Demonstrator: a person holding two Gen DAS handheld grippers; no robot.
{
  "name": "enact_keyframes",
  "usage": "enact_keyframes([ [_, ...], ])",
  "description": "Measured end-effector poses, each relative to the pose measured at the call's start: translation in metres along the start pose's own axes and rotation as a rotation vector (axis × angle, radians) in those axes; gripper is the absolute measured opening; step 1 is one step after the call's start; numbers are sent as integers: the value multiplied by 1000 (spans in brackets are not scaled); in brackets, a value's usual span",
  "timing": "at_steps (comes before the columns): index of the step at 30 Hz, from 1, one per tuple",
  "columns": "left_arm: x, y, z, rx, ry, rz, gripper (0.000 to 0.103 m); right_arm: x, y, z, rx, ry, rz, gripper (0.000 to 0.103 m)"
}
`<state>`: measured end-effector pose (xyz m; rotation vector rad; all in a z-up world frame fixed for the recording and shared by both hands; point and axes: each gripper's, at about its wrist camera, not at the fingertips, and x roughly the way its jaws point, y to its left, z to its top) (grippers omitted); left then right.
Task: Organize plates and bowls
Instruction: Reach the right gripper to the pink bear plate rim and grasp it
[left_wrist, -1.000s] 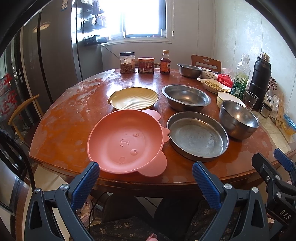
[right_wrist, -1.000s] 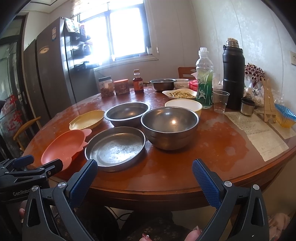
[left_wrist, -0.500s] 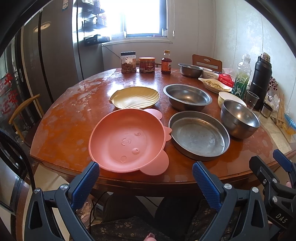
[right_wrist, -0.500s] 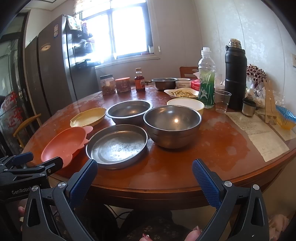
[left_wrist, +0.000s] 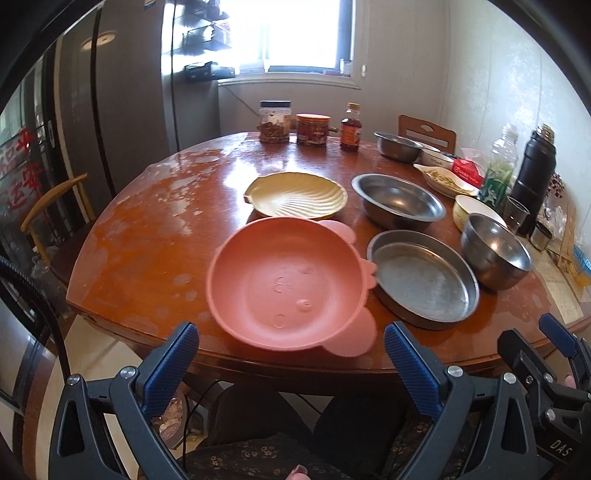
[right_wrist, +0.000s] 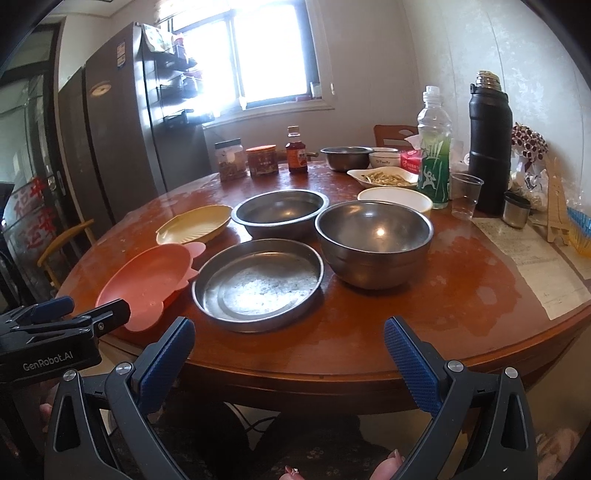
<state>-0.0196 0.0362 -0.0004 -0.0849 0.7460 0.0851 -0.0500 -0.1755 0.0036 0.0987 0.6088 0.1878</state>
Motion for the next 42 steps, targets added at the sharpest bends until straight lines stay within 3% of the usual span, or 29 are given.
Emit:
enact_keyframes([
  [7, 14, 54, 10, -96, 16, 75, 101, 25, 33, 6, -45, 80, 98, 102],
  [11, 28, 74, 20, -77, 39, 112, 101, 43, 56, 7, -67, 137, 149, 102],
  [17, 55, 84, 39, -42, 74, 81, 101, 71, 75, 16, 3, 226, 217, 102],
  [24, 86, 76, 51, 34, 141, 20, 94, 73, 95, 22, 14, 213, 234, 99],
  [32, 101, 72, 54, 46, 172, -58, 72, 88, 103, 21, -4, 265, 210, 74],
  [38, 105, 71, 54, 39, 177, -96, 44, 105, 111, 18, -31, 299, 225, 50],
  [42, 101, 77, 53, 8, 185, -173, 33, 107, 120, 18, -63, 287, 211, 46],
])
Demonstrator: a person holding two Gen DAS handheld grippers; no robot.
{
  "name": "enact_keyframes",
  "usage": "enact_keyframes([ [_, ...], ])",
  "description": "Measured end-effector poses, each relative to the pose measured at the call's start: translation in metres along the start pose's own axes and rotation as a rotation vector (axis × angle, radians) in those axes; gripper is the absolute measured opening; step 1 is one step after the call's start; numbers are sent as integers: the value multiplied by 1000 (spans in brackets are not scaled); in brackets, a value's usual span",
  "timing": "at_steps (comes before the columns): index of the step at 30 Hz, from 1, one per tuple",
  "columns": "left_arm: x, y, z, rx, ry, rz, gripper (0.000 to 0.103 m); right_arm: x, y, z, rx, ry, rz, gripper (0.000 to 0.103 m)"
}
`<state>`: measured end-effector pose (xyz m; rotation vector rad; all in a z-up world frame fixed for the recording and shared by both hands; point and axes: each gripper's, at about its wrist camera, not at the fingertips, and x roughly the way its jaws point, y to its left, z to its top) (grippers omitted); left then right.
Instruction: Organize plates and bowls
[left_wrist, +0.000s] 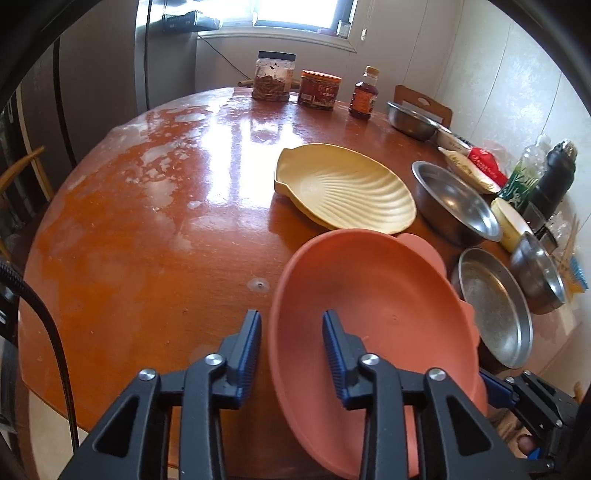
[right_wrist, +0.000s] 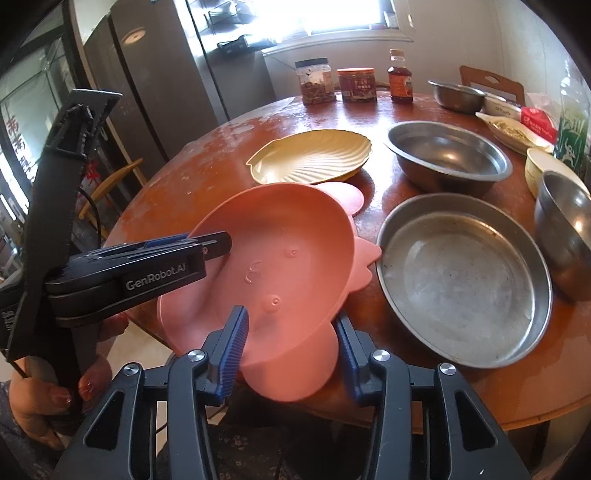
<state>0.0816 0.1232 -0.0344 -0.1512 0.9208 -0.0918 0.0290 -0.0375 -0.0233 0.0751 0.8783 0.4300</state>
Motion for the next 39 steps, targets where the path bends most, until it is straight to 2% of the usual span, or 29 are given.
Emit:
enact_keyframes([
  [6, -12, 15, -10, -24, -9, 41, 33, 0, 15, 7, -43, -41, 14, 44],
  [13, -27, 52, -7, -75, -38, 144, 33, 24, 44, 33, -94, -42, 72, 42],
  [19, -26, 80, -4, -123, -40, 192, 33, 47, 68, 45, -125, -26, 110, 42],
  [30, -25, 104, 4, -143, -48, 213, 33, 69, 89, 49, -126, -4, 134, 42],
  [39, -25, 105, 10, -161, -71, 210, 33, 69, 85, 48, -101, 1, 155, 45],
])
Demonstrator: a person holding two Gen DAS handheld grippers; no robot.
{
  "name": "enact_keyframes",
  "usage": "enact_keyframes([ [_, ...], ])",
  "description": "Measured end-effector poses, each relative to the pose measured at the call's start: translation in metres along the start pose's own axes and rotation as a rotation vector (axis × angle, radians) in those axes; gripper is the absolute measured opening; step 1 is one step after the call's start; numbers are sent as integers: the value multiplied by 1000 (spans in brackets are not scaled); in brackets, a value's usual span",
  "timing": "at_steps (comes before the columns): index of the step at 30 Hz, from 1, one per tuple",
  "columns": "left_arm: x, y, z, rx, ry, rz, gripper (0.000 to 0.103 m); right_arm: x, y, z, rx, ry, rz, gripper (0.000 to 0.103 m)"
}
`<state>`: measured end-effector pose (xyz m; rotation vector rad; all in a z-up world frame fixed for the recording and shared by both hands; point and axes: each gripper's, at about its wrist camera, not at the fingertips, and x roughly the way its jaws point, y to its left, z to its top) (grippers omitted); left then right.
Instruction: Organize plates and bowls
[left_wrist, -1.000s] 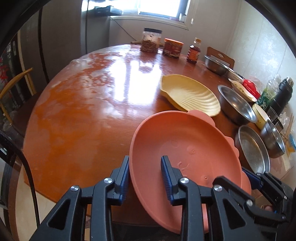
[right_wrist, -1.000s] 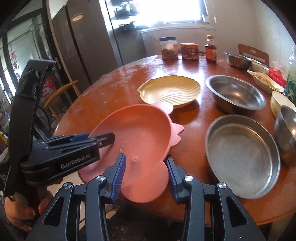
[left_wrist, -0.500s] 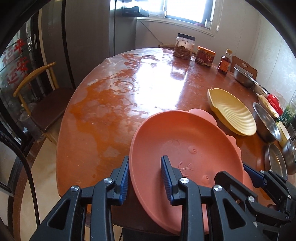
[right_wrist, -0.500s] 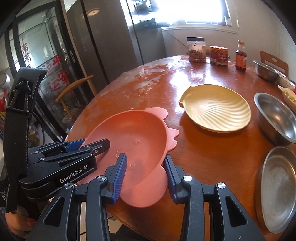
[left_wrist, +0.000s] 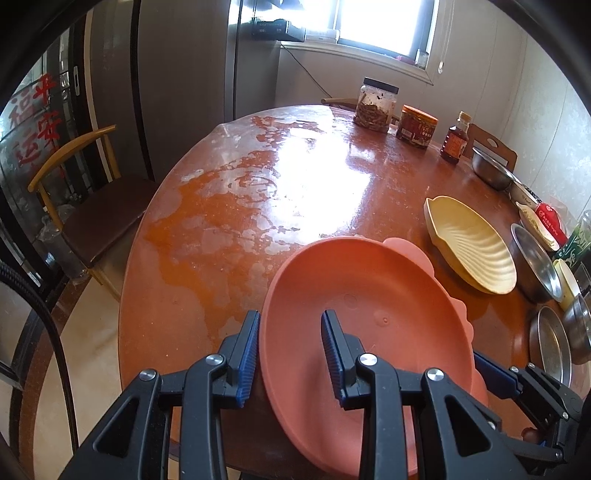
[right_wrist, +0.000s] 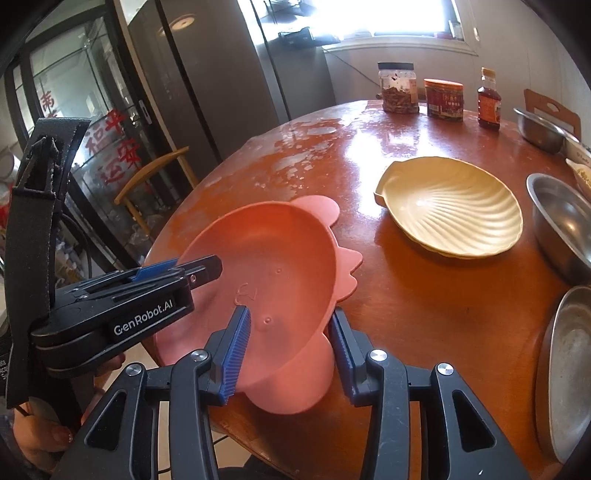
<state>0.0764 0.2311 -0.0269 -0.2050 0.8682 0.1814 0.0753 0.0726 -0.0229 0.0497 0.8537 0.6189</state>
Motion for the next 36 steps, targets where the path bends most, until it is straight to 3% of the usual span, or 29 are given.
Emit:
enact_keyframes([
  [8, -13, -4, 5, -7, -33, 63, 37, -24, -15, 1, 44, -70, 13, 63],
  [18, -36, -35, 28, 27, -91, 38, 52, -64, -73, 4, 226, -139, -35, 68],
  [24, -27, -76, 55, 103, -63, -7, 52, -72, -105, 13, 320, -147, -78, 68],
  [29, -4, -111, 80, 192, -19, -35, 66, -61, -124, 21, 372, -114, -88, 68],
  [36, 40, -138, 100, 253, 90, -61, 67, -42, -135, 35, 416, -66, -107, 68],
])
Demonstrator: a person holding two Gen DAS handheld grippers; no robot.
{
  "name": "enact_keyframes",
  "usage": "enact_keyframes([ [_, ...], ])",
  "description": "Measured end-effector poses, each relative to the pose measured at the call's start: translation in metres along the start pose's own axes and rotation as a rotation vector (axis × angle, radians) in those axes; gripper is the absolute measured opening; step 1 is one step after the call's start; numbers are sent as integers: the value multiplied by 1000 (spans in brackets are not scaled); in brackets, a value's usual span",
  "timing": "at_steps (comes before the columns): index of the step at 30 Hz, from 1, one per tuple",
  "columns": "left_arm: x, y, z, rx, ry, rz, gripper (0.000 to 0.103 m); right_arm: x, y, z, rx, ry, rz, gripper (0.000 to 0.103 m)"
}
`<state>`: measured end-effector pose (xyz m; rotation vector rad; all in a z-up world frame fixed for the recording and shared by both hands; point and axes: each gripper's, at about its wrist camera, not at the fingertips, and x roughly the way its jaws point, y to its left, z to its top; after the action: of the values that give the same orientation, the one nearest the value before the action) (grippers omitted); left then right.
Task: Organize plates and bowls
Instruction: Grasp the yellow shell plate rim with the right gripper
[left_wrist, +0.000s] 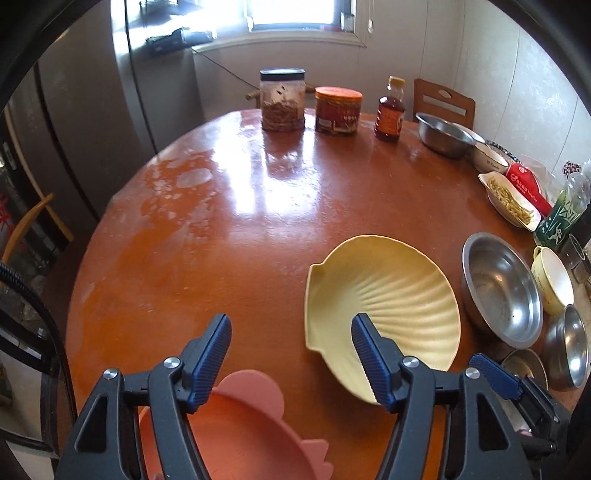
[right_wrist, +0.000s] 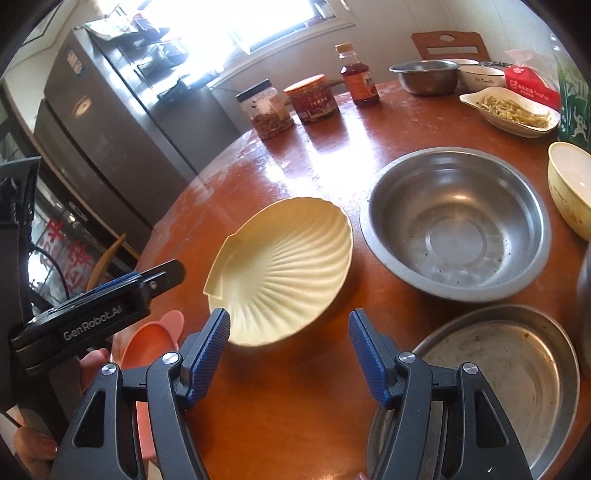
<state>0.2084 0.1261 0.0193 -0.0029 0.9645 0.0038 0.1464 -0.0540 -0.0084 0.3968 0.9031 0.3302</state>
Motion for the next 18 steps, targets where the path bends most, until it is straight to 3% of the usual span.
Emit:
enact_keyframes([
  [5, 28, -5, 10, 22, 62, 15, 67, 15, 2, 7, 13, 24, -26, 68],
  [9, 47, -5, 12, 21, 117, -30, 67, 24, 5, 10, 1, 33, -45, 68],
  [12, 58, -2, 14, -13, 145, -86, 52, 30, 4, 13, -9, 30, -45, 63],
  [15, 67, -2, 11, -16, 165, -103, 35, 33, 4, 14, -25, 26, -49, 49],
  [18, 68, -4, 9, 2, 157, -96, 32, 35, 6, 15, -48, 17, -67, 43],
])
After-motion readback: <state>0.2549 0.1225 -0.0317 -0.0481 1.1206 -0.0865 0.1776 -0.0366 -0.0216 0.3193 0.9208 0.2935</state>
